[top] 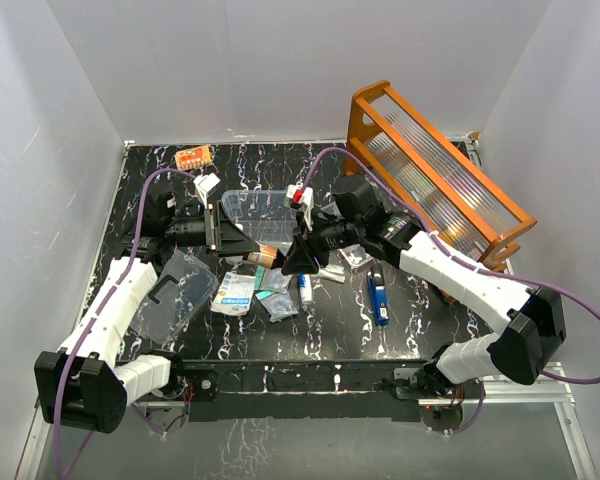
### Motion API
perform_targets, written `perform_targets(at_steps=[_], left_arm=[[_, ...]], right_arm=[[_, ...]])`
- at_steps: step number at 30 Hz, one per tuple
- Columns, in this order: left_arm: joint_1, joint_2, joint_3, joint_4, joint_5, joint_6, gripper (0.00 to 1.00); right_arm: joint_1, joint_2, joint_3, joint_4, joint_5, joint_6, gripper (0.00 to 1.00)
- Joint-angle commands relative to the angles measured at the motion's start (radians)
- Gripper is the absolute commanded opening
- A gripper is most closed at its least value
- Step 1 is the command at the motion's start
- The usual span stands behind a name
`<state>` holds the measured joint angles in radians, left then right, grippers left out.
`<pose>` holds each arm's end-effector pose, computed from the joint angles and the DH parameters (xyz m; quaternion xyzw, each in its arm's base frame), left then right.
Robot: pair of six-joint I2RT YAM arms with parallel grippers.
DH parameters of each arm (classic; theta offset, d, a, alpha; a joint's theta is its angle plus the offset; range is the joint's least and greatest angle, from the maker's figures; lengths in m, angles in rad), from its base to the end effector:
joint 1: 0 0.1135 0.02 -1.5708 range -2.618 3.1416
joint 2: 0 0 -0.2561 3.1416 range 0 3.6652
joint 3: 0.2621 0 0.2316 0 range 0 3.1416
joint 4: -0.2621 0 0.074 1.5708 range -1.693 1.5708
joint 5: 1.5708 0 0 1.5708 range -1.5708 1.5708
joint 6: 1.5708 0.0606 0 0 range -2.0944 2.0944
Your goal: Organize the medicine kit
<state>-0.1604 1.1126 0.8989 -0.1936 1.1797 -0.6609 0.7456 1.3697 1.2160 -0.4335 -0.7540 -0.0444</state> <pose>0.2153 -0.0916 0.3159 0.1242 0.7484 -0.6084 0.2331 0.1904 0.2323 0.3240 -0.4758 0.6896 0.4556 0.3009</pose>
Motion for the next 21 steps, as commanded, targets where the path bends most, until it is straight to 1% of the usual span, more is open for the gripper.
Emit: perform_targets(at_steps=[1,3,5,6,7,9,10,12,13,16,18,19,21], left_arm=[[-0.002,-0.009,-0.011,0.003,0.05,-0.022,0.25],[-0.002,-0.013,-0.018,0.041,0.063,-0.05,0.17],[-0.002,-0.017,-0.02,0.059,0.063,-0.061,0.13],[-0.002,-0.017,-0.02,0.068,0.062,-0.068,0.13],[-0.002,-0.02,-0.018,0.075,0.055,-0.072,0.12],[-0.002,-0.027,-0.014,0.091,0.028,-0.081,0.1],[-0.002,-0.031,-0.014,0.111,0.018,-0.089,0.1],[-0.002,-0.047,-0.017,0.18,-0.006,-0.103,0.09],[-0.001,-0.063,-0.023,0.228,-0.024,-0.127,0.09],[-0.002,-0.076,-0.036,0.385,-0.082,-0.206,0.09],[-0.002,-0.076,-0.034,0.461,-0.157,-0.245,0.09],[-0.001,-0.076,-0.029,0.489,-0.192,-0.259,0.09],[-0.001,-0.076,-0.016,0.534,-0.274,-0.279,0.09]], right_arm=[[-0.001,-0.007,0.069,0.062,-0.006,-0.018,0.0],[-0.002,-0.009,0.071,0.066,0.001,-0.016,0.0],[-0.002,-0.013,0.069,0.069,0.023,-0.007,0.01],[-0.002,-0.016,0.069,0.072,0.044,0.003,0.06],[-0.002,-0.018,0.069,0.072,0.065,0.011,0.14],[-0.002,-0.033,0.061,0.074,0.116,0.032,0.43],[-0.002,-0.048,0.044,0.097,0.152,0.053,0.55],[-0.005,-0.087,0.018,0.147,0.215,0.093,0.66],[-0.007,-0.105,0.021,0.157,0.232,0.109,0.7],[-0.008,-0.147,0.05,0.178,0.247,0.144,0.75],[-0.009,-0.172,0.06,0.21,0.275,0.178,0.77],[-0.008,-0.186,0.063,0.226,0.298,0.195,0.77],[-0.008,-0.213,0.06,0.283,0.4,0.266,0.78]])
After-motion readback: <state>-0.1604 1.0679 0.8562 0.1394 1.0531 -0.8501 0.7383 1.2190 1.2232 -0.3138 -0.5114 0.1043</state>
